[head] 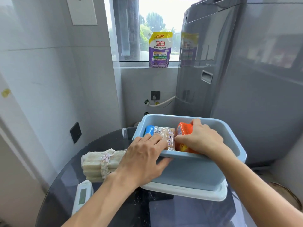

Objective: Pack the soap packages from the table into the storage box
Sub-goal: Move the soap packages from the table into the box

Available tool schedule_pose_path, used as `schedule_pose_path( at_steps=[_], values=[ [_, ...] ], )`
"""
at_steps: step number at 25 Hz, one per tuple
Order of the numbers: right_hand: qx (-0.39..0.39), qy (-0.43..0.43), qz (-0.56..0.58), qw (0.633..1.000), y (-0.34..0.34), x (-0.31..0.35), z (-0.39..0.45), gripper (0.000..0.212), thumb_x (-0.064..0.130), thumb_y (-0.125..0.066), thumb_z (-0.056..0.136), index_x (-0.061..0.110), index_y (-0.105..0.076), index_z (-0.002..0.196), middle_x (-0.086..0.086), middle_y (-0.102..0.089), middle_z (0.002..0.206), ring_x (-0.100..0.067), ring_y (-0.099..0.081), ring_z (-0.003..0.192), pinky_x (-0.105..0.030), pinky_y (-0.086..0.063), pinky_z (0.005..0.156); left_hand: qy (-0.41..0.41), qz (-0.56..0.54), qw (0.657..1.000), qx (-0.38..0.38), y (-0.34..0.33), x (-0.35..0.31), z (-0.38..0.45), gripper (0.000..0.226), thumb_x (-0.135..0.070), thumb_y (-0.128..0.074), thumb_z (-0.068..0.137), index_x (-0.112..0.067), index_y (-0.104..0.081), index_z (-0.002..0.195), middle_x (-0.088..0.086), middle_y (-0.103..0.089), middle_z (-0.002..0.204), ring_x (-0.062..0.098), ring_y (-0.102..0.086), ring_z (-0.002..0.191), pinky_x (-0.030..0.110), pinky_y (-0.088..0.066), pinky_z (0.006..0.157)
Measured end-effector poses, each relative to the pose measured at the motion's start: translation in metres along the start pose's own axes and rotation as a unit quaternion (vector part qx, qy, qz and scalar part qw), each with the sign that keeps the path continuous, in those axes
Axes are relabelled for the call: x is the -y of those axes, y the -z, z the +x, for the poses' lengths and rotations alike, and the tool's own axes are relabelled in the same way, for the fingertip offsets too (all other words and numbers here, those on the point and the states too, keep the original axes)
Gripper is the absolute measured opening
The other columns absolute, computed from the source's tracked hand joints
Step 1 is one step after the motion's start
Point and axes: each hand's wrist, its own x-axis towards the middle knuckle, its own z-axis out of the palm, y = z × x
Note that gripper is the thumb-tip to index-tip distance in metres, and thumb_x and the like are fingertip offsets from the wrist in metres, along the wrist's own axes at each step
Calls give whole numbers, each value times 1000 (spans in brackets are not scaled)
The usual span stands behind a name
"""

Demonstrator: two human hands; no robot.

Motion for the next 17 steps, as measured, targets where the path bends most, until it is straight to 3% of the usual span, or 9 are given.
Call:
schedule_pose_path(
  at_steps=[2, 6, 9, 13, 15, 17],
  values=[
    [3, 17, -3, 1000, 1, -1, 2, 65, 72, -49, 75, 23, -45, 117, -3, -62, 111, -28, -58, 93, -37, -45, 71, 5, -4, 1000, 1, -1, 1, 0, 34, -56, -42, 90, -27, -59, 95, -12, -58, 93, 14, -53, 85, 32, -44, 80],
    [78, 0, 196, 977, 12, -16, 7, 28, 43, -53, 91, 22, -57, 108, -3, -68, 97, -25, -71, 80, -44, -62, 73, 5, -16, 1000, 10, -2, 2, -1, 36, -58, -41, 91, -29, -60, 101, -14, -59, 100, 11, -54, 90, 31, -43, 84],
    [97, 23, 124, 987, 8, -23, 9, 46, 43, -67, 80, 25, -49, 118, 1, -64, 107, -18, -67, 89, -40, -57, 82, 4, -20, 1000, 2, -3, 2, -2, 37, -57, -42, 90, -30, -62, 104, -15, -60, 103, 10, -55, 94, 32, -43, 87],
    [129, 46, 172, 976, 8, -23, 3, 67, 45, -78, 72, 25, -47, 128, 7, -61, 106, -11, -63, 91, -31, -52, 75, 4, -26, 1000, -6, -2, 0, -4, 37, -57, -44, 90, -30, -63, 107, -15, -61, 107, 10, -56, 97, 31, -42, 90],
    [87, 46, 108, 989, 6, -23, 1, 60, 49, -71, 75, 24, -49, 125, 0, -63, 117, -21, -62, 100, -36, -50, 83, -11, -66, 998, -4, 2, 5, -8, 39, -57, -49, 90, -30, -64, 113, -15, -62, 114, 8, -56, 104, 31, -42, 95],
    [-25, 48, 17, 998, 4, -20, -4, 47, 45, -60, 81, 24, -51, 121, -6, -65, 121, -33, -61, 105, -37, -45, 77, 6, -173, 985, -12, 12, 19, -11, 47, -58, -57, 86, -30, -61, 123, -13, -61, 127, 6, -51, 118, 29, -38, 103]
  ],
)
